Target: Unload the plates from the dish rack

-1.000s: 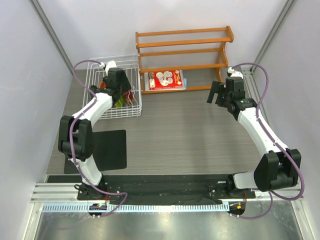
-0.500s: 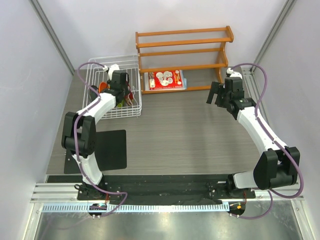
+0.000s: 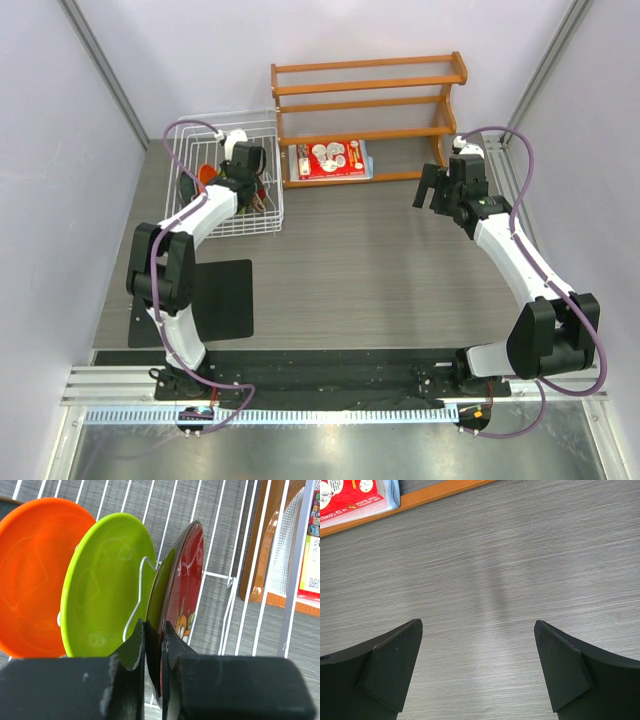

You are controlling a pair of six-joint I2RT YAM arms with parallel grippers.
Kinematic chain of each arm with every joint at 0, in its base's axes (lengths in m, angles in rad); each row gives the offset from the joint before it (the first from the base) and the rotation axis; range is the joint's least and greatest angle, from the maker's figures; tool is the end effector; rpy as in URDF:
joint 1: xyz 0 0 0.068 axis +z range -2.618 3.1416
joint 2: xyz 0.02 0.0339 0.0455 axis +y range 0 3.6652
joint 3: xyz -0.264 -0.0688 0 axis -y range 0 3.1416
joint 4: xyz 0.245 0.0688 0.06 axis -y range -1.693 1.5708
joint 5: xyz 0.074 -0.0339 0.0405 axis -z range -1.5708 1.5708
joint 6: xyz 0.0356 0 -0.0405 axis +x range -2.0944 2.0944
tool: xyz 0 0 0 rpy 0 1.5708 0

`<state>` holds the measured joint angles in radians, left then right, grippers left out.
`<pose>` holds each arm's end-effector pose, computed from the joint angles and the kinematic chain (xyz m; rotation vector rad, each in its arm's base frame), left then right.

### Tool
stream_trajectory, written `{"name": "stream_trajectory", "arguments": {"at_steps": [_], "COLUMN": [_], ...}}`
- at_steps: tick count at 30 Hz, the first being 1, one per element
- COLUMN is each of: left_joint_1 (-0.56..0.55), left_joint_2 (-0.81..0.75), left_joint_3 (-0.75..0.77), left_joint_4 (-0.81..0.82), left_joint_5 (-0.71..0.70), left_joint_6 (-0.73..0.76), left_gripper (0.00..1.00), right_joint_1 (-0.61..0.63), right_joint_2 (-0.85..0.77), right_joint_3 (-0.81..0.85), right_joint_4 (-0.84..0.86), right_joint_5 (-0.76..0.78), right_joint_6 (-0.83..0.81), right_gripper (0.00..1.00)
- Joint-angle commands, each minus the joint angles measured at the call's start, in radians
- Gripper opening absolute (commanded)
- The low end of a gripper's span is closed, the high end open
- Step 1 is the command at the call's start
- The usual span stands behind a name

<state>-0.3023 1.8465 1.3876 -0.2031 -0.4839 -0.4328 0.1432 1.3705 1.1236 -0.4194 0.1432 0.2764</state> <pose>0.4071 -0.1096 0.2479 -0.3957 2.1117 0.1168 0.3032 0.0386 0.3030 0.2258 2.2185 0.0692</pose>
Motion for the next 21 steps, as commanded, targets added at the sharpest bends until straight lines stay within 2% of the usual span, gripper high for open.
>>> {"name": "stream_trajectory", "arguments": {"at_steps": [1,8,15,19,21], "left_joint_1": [-0.029,-0.058,-0.072,-0.072,-0.070], "left_joint_2": [-0.056,-0.090,-0.205,-0.308,-0.360], "left_joint_3": [0.092,0.220,0.240,0.194,0.174], "left_joint_4": [-0.008,-0.126,-0.194,-0.200,-0.194], "left_joint_5": [-0.067,-0.136,-0.130,0.005,0.149], "left_joint_6": [-0.002,0.069,0.089,0.052,0.026], "left_gripper": [0.00,0.00,0.00,0.00,0.00], "right_joint_1": [0.004,0.004,0.004,0.002,0.002], "right_joint_2": [0.002,0.001,-0.013,-0.036,-0.053], "right_joint_3": [0.001,0.005,0.005,0.011,0.015], "right_joint_4": [0.021,0.019,0.018,0.018,0.034], "right_joint_5": [-0.005,-0.014,-0.040,-0.111,-0.189], "right_joint_6": [0.003,0.004,0.009,0.017,0.026], "right_gripper": [1.00,1.00,1.00,1.00,1.00]}}
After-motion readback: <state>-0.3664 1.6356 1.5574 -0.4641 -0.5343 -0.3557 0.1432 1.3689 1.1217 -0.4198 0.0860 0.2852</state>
